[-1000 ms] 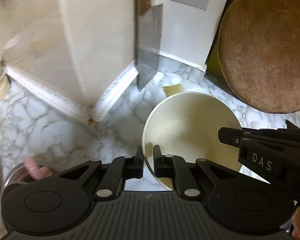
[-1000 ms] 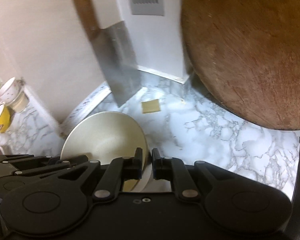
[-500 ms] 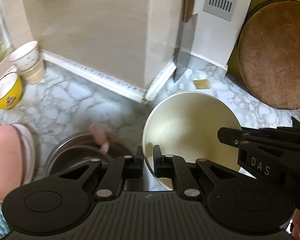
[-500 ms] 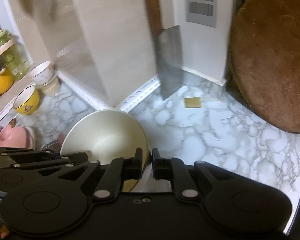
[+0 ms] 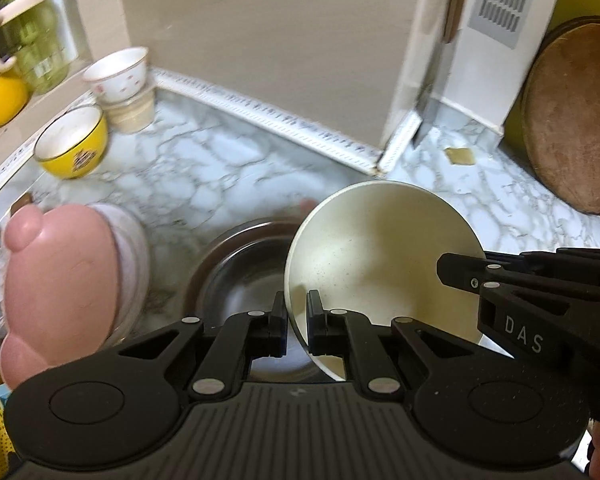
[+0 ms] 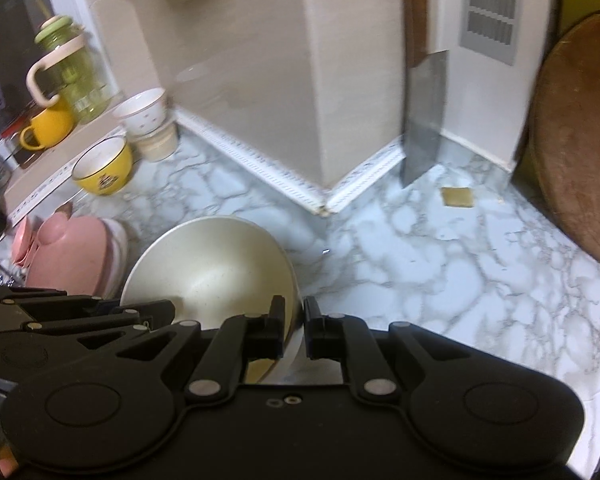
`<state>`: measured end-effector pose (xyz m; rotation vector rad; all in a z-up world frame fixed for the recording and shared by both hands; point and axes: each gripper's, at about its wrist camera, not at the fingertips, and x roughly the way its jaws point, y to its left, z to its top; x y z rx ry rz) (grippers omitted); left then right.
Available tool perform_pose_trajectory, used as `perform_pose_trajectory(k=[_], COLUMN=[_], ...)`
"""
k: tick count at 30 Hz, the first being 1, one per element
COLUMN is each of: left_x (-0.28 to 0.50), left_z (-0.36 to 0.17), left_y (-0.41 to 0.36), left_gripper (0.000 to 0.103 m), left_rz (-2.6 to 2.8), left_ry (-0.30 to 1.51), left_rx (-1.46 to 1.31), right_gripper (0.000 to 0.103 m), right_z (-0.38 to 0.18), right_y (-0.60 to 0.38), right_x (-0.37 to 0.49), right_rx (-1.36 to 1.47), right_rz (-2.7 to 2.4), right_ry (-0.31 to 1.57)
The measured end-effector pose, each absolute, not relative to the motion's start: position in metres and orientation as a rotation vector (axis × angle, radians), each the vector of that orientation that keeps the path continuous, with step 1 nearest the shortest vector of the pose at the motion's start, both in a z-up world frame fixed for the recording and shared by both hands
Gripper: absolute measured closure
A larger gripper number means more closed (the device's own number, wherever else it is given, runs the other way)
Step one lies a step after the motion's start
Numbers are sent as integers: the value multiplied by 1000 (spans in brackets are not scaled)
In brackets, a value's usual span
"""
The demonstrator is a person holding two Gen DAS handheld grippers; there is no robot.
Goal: Organize plates and bowls
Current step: 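Carry the cream bowl with both grippers over the steel bowl, then lower the cream bowl into the steel bowl and open both grippers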
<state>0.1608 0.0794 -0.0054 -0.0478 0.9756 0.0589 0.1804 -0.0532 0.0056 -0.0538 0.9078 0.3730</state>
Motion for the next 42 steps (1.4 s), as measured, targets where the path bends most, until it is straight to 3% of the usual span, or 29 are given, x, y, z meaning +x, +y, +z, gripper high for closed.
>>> perform_pose_trajectory(k=[14,33,42], left_x=[170,176,178], left_z=[-39,-60,-66], left_y=[127,129,134], left_gripper=[96,93,93], left_rz=[128,99,72], left_ry=[1023,1050,1077], left_rx=[-56,32,9], right_gripper=[93,94,86], right_z=[-29,-45,-45], right_y=[0,13,15], right_x=[192,190,193], right_rx=[-38,-98,-91], right_rz=[405,402,413], right_ry=[992,987,998])
